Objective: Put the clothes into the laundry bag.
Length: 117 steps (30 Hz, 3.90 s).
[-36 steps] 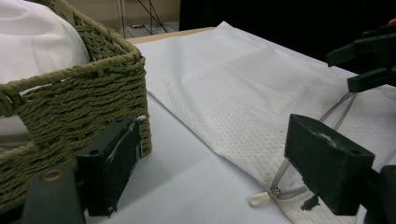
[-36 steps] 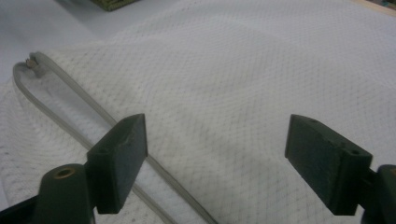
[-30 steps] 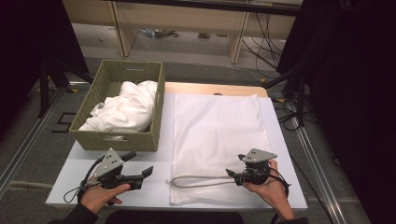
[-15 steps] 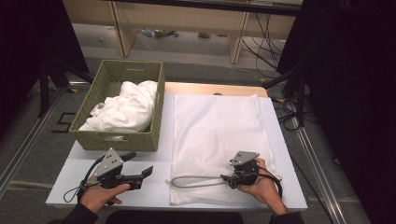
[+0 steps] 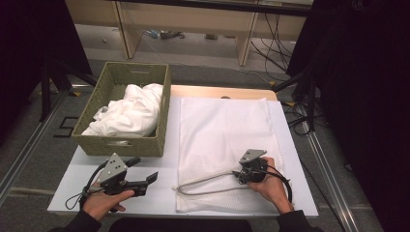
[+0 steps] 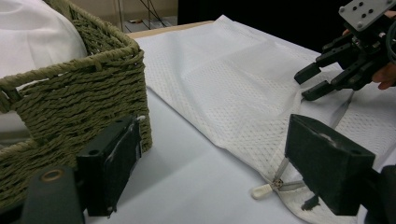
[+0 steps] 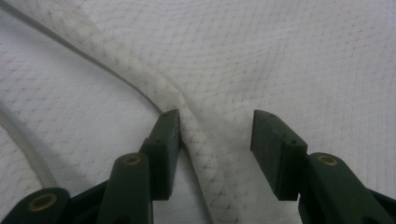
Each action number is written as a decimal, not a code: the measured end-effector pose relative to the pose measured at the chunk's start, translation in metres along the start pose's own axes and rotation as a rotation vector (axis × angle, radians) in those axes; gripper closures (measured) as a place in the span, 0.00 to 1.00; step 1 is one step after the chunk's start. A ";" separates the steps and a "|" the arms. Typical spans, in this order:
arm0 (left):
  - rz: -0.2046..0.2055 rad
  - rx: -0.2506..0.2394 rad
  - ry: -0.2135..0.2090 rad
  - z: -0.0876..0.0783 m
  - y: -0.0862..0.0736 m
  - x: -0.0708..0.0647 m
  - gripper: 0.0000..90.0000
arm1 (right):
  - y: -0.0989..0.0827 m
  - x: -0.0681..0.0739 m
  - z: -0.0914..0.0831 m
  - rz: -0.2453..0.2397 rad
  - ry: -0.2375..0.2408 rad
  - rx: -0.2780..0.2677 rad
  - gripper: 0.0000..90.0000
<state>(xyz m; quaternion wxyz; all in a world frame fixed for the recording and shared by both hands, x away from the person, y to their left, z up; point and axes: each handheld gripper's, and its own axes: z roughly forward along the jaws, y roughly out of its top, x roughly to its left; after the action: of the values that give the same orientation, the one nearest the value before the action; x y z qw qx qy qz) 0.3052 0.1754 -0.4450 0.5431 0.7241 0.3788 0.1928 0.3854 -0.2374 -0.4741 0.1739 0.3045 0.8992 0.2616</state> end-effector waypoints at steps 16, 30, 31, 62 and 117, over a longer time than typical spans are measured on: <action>0.018 0.003 0.002 -0.001 0.001 0.002 0.21 | 0.006 -0.021 0.006 0.129 0.145 0.015 0.95; -0.013 -0.017 0.034 -0.006 0.007 0.009 0.21 | 0.022 -0.015 -0.018 -0.001 0.017 -0.074 0.99; -0.022 -0.015 0.043 -0.006 0.008 0.009 0.21 | 0.023 -0.015 -0.019 0.000 0.019 -0.075 0.99; 0.020 0.046 0.228 0.000 0.110 0.090 0.21 | 0.049 -0.017 -0.056 -0.090 -0.054 -0.162 0.99; 0.058 0.587 0.209 0.151 0.081 0.188 0.00 | 0.054 -0.013 -0.061 -0.099 -0.036 -0.166 0.99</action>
<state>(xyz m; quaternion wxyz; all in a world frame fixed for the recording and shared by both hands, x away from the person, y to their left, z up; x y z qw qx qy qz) 0.5569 0.2108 -0.4449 0.2632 0.8367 0.4514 0.1640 0.3911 -0.2310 -0.3923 0.2274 0.2492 0.8851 0.3207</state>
